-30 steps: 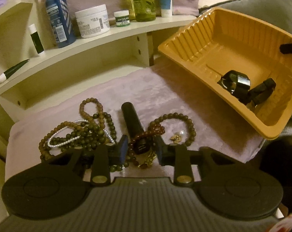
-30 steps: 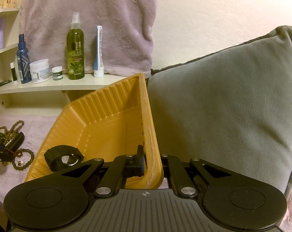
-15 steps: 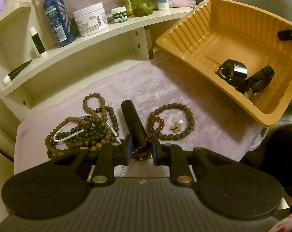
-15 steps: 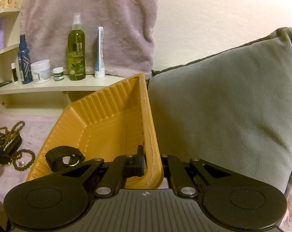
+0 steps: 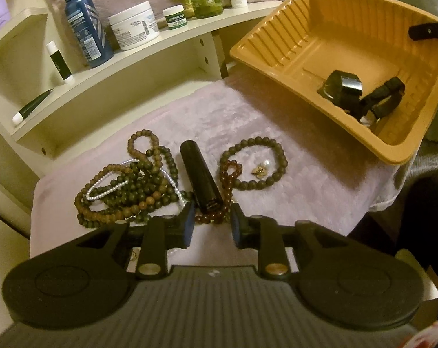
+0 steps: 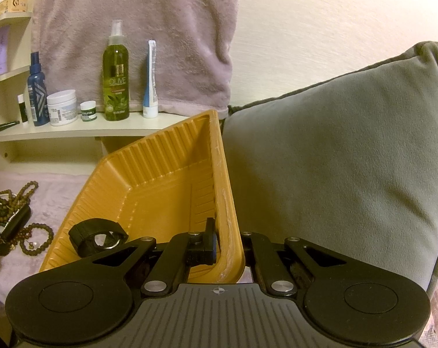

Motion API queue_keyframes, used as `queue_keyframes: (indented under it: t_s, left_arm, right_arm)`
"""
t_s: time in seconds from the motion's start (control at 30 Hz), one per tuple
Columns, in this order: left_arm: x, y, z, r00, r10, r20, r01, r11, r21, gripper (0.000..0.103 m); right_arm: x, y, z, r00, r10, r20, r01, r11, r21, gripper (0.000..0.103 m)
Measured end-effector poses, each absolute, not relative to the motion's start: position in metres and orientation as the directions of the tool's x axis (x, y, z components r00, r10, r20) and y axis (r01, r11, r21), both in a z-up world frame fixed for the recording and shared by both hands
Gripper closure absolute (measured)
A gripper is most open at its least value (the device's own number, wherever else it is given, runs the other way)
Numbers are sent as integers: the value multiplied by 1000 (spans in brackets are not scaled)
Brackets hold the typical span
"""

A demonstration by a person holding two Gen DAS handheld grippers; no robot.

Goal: Organize jewelry
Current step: 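Grasp the dark red bead bracelet with the left gripper, then carry the bead bracelet over the tray and open the left gripper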

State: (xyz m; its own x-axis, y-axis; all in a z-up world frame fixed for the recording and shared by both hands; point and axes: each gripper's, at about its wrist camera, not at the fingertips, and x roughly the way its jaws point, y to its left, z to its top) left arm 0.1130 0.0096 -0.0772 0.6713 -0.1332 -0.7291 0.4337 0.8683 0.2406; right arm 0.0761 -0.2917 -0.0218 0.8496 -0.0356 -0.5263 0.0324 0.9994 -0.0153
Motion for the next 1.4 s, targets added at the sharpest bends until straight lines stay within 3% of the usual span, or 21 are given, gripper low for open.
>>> queue_keyframes:
  t_s: [0.1, 0.37, 0.43, 0.5, 0.63, 1.4]
  left_arm:
    - [110, 8, -81, 664, -127, -737, 446, 858, 254, 89]
    - [114, 7, -83, 663, -131, -737, 470, 839, 274, 86]
    - [116, 5, -83, 649, -133, -749, 486, 830, 274, 89]
    - [120, 4, -81, 632, -144, -761, 494, 832, 253, 99]
    - [121, 1, -75, 618, -176, -766, 500, 840, 211, 99]
    - [155, -63, 11, 689, -401, -603, 516, 857, 20, 99]
  right_arm:
    - [76, -292, -22, 850, -35, -526, 32, 999, -15, 99]
    - [76, -292, -22, 849, -36, -527, 34, 999, -14, 99]
    - [75, -291, -22, 849, -38, -526, 35, 999, -15, 99]
    - [75, -291, -23, 849, -37, -526, 35, 999, -14, 99]
    - [75, -291, -23, 850, -37, -526, 33, 999, -16, 99]
    - [75, -291, -20, 852, -32, -523, 34, 999, -6, 98]
